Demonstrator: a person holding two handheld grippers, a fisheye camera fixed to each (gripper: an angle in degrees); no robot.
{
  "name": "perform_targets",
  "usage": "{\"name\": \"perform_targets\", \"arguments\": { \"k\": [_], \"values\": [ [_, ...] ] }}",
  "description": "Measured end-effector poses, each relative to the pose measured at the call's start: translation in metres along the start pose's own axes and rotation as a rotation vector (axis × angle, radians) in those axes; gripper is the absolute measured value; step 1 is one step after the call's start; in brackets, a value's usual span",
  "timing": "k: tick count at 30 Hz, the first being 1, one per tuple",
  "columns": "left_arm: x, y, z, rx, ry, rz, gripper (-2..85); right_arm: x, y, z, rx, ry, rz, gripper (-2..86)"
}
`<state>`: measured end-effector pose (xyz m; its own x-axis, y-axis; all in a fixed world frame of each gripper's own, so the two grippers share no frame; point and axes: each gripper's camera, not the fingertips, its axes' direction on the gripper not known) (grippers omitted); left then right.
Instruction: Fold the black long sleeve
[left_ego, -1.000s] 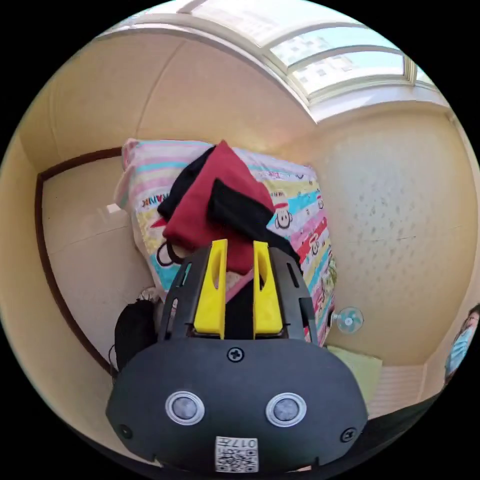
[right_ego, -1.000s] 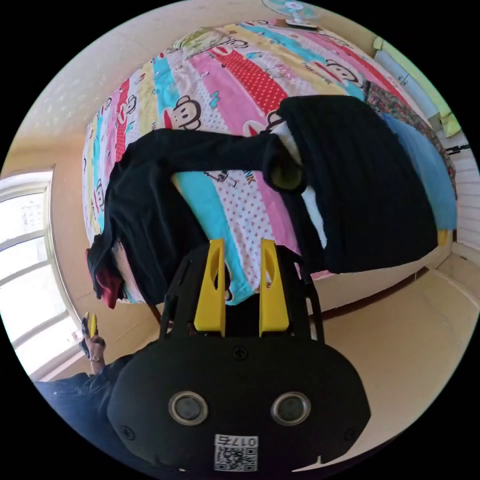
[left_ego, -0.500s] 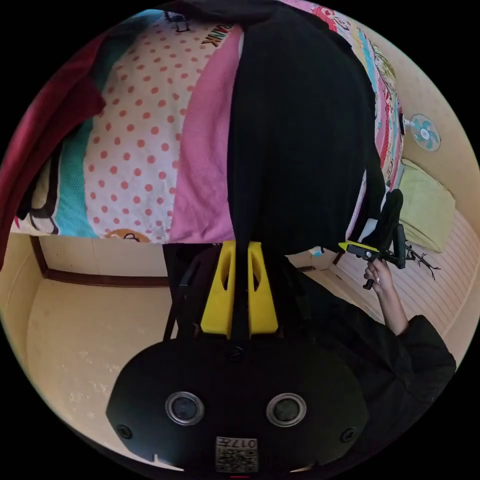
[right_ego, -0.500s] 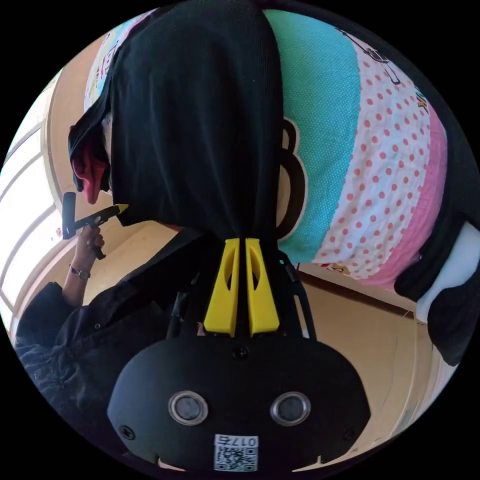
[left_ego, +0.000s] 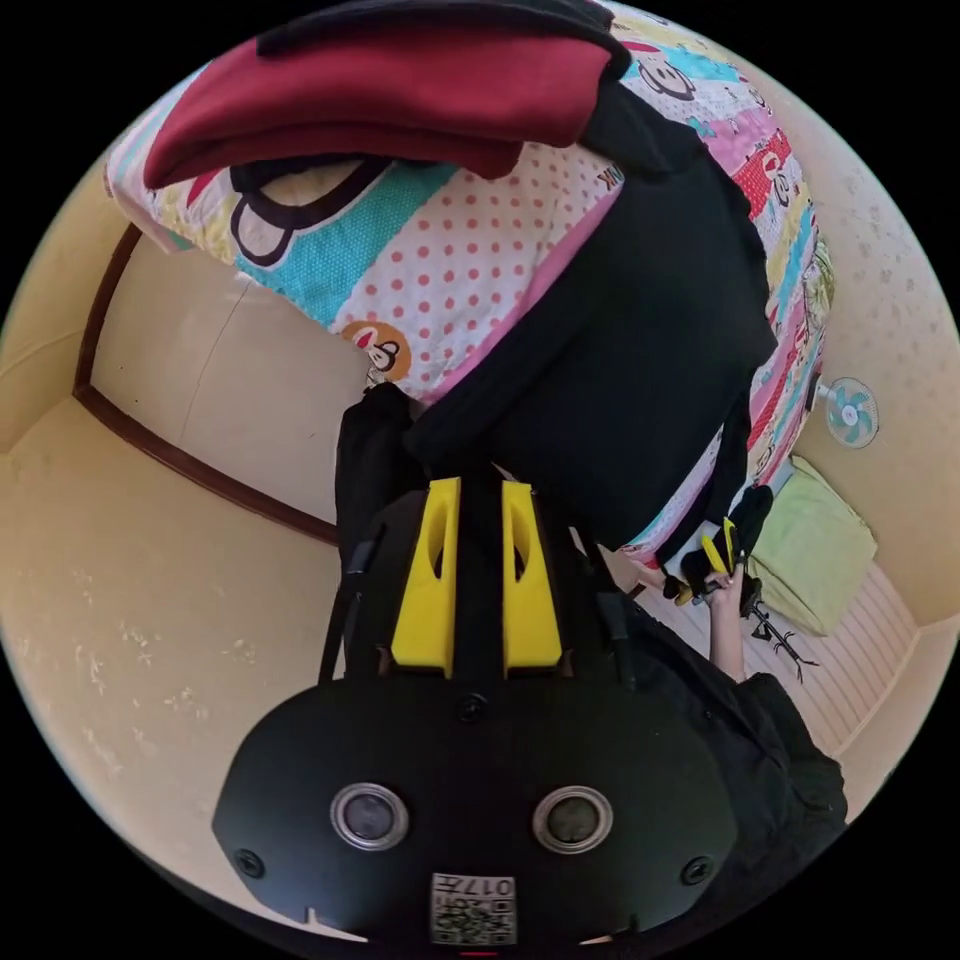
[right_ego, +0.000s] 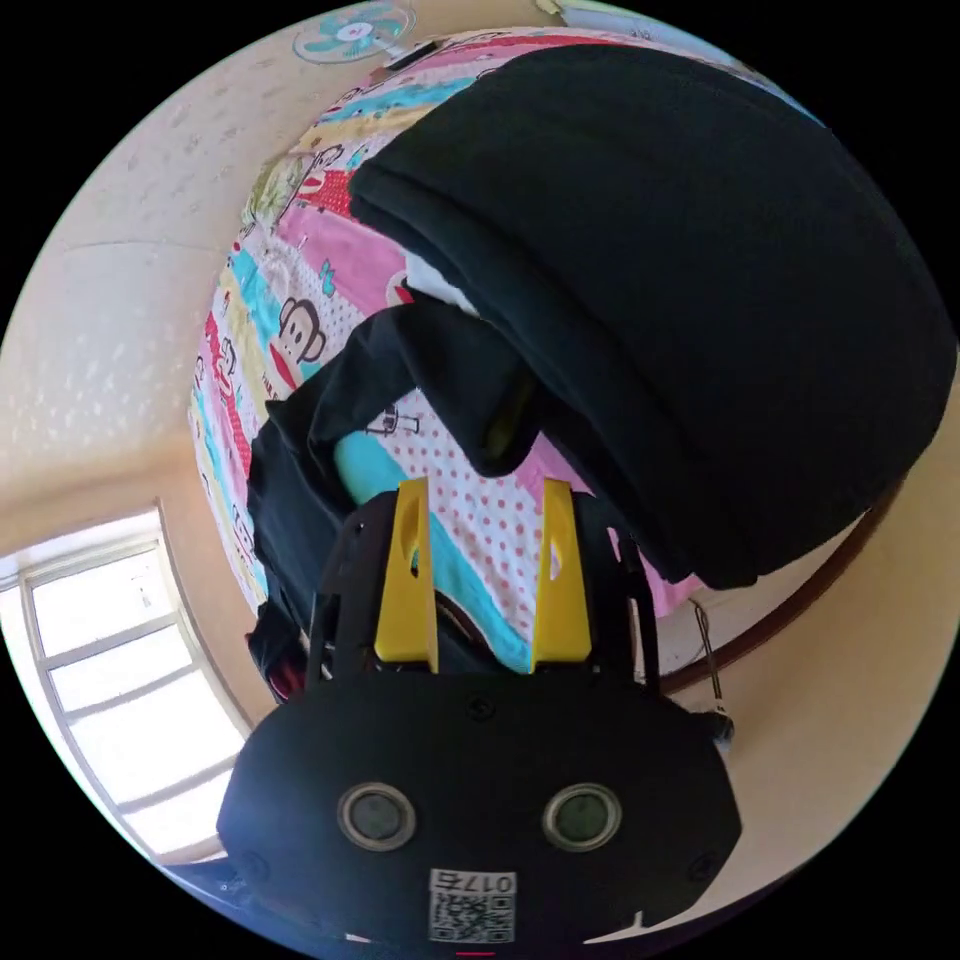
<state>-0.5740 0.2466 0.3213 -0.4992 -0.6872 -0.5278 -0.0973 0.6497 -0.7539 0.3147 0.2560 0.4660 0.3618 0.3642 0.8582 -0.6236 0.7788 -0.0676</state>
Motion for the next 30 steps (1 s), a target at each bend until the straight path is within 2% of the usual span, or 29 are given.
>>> {"name": "perform_targets", "arguments": {
  "k": [5, 7, 10, 13, 15, 17, 23, 26, 30],
  "values": [
    [0.028, 0.019, -0.022, 0.038, -0.066, 0.067, 7.5, -0.010, 0.015, -0.005, 0.122, -0.031, 0.059, 4.3],
    [0.033, 0.023, -0.031, 0.065, -0.083, 0.084, 7.6, -0.036, 0.023, -0.037, 0.178, -0.037, -0.060, 2.6],
    [0.036, 0.030, -0.053, 0.150, -0.014, 0.103, 7.9, -0.062, 0.025, -0.099, 0.283, 0.010, -0.229, 1.8],
    [0.028, 0.034, -0.078, 0.251, 0.116, 0.086, 9.5, -0.053, 0.006, -0.142, 0.354, 0.138, -0.264, 1.6],
    [0.019, 0.034, -0.092, 0.307, 0.195, 0.066, 10.0, -0.036, -0.015, -0.150, 0.310, 0.153, -0.214, 1.4],
    [0.001, 0.030, -0.110, 0.378, 0.317, 0.025, 10.2, -0.033, -0.028, -0.157, 0.269, 0.013, -0.218, 1.4],
    [-0.047, 0.019, -0.155, 0.555, 0.520, -0.113, 12.2, -0.184, 0.026, -0.157, 0.248, -0.161, -0.658, 1.6],
    [-0.073, 0.007, -0.159, 0.584, 0.589, -0.221, 14.0, -0.263, 0.072, -0.121, 0.166, -0.306, -0.806, 2.1],
    [-0.110, -0.006, -0.143, 0.613, 0.734, -0.375, 14.9, -0.341, 0.135, -0.013, -0.046, -0.390, -0.930, 3.8]
  ]
}}
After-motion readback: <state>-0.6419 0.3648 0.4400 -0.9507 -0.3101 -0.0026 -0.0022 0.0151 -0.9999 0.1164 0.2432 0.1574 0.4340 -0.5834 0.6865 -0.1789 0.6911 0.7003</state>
